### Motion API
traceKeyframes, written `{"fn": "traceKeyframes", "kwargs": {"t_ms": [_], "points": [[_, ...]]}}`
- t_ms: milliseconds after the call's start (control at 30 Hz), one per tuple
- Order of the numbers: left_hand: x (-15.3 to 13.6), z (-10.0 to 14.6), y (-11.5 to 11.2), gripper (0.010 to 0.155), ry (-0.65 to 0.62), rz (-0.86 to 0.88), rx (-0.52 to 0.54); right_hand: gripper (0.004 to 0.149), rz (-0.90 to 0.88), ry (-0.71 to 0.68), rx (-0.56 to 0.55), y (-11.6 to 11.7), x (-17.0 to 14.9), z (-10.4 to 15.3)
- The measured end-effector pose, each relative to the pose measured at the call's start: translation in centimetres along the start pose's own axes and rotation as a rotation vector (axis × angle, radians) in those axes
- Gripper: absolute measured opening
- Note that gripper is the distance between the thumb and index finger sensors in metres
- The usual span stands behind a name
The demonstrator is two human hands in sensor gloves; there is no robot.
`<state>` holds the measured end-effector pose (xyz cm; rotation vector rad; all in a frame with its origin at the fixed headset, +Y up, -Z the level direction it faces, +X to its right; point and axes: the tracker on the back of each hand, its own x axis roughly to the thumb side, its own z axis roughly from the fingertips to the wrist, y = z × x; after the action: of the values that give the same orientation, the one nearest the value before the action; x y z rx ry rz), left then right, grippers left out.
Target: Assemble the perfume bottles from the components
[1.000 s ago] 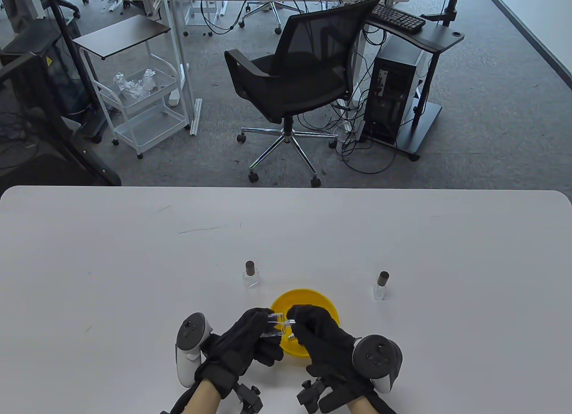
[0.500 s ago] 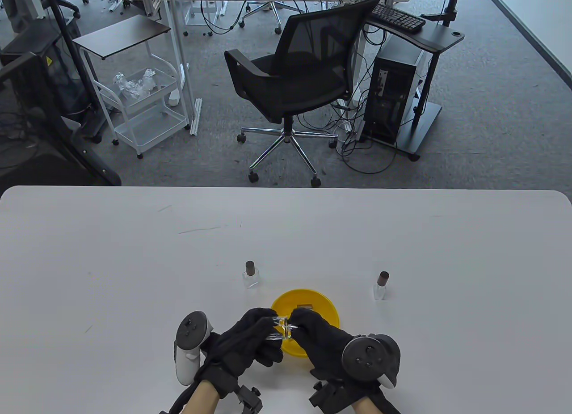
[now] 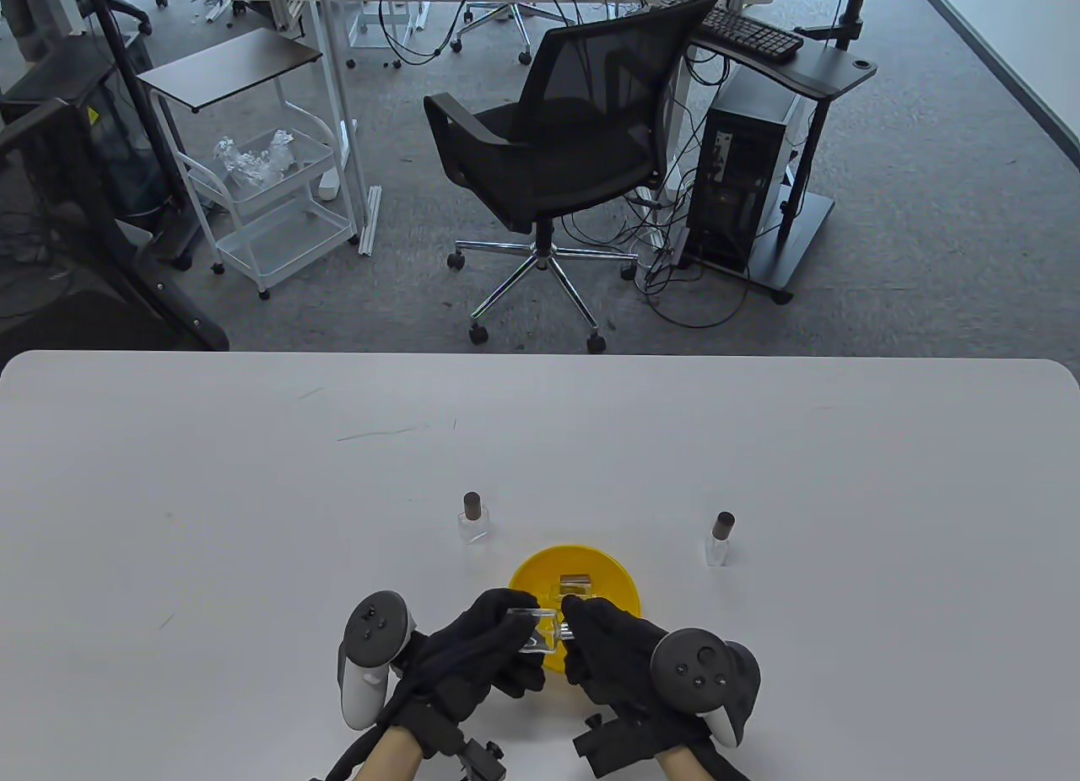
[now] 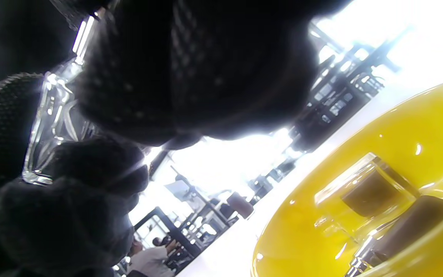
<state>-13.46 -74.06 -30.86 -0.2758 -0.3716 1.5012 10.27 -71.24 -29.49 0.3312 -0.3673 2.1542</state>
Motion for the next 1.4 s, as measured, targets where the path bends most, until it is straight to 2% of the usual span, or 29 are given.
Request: {"fn": "traceKeyframes", "kwargs": {"t_ms": [67,200,300,333,433,467,533,667,867,1100,1267,1400], "points": [[-0.1,0.0,-0.2,0.055,0.004,0.001,-0.010,0.042,-0.005,-0.012,-0.048,0.1,0.3,0.2],[-0.3,0.0,-0.4,0.055,0.013,-0.002,-0.009,0.038,0.034,-0.067,-0.060,0.1,0.8,0.3],[-0.1,0.1,-0.3,0.055,-0.009,-0.006,0.030,0.037,-0.042,-0.084,-0.029,0.1,0.8,0.3],[-0.2,0.1,-0.2,0.056,-0.013,-0.005,0.044,0.038,-0.062,-0.093,-0.009,0.2,0.8,0.3],[-0.5,0.2,0.7,0.056,0.005,0.016,0.080,0.040,-0.114,-0.151,0.142,0.6,0.8,-0.1],[-0.7,0.2,1.0,0.056,0.015,0.018,0.091,0.044,-0.124,-0.156,0.219,0.9,0.9,-0.2],[-0.9,0.2,1.5,0.056,0.030,0.022,0.099,0.051,-0.108,-0.154,0.296,1.3,1.0,-0.3],[-1.2,0.0,1.5,0.056,0.039,0.030,0.081,0.048,-0.056,-0.153,0.266,1.3,0.9,-0.3],[-0.7,0.1,1.0,0.055,0.025,-0.002,0.069,0.047,-0.098,-0.078,0.229,1.0,0.2,-0.4],[-0.2,0.0,-0.1,0.054,-0.010,-0.023,0.037,0.050,-0.025,0.017,0.052,0.8,-0.1,0.1],[0.5,0.1,-1.4,0.054,-0.037,-0.111,0.003,0.044,-0.015,0.043,-0.025,0.5,-0.1,0.3],[0.6,0.2,-1.7,0.053,-0.047,-0.127,0.010,0.045,-0.023,0.047,-0.064,0.1,0.1,0.3]]}}
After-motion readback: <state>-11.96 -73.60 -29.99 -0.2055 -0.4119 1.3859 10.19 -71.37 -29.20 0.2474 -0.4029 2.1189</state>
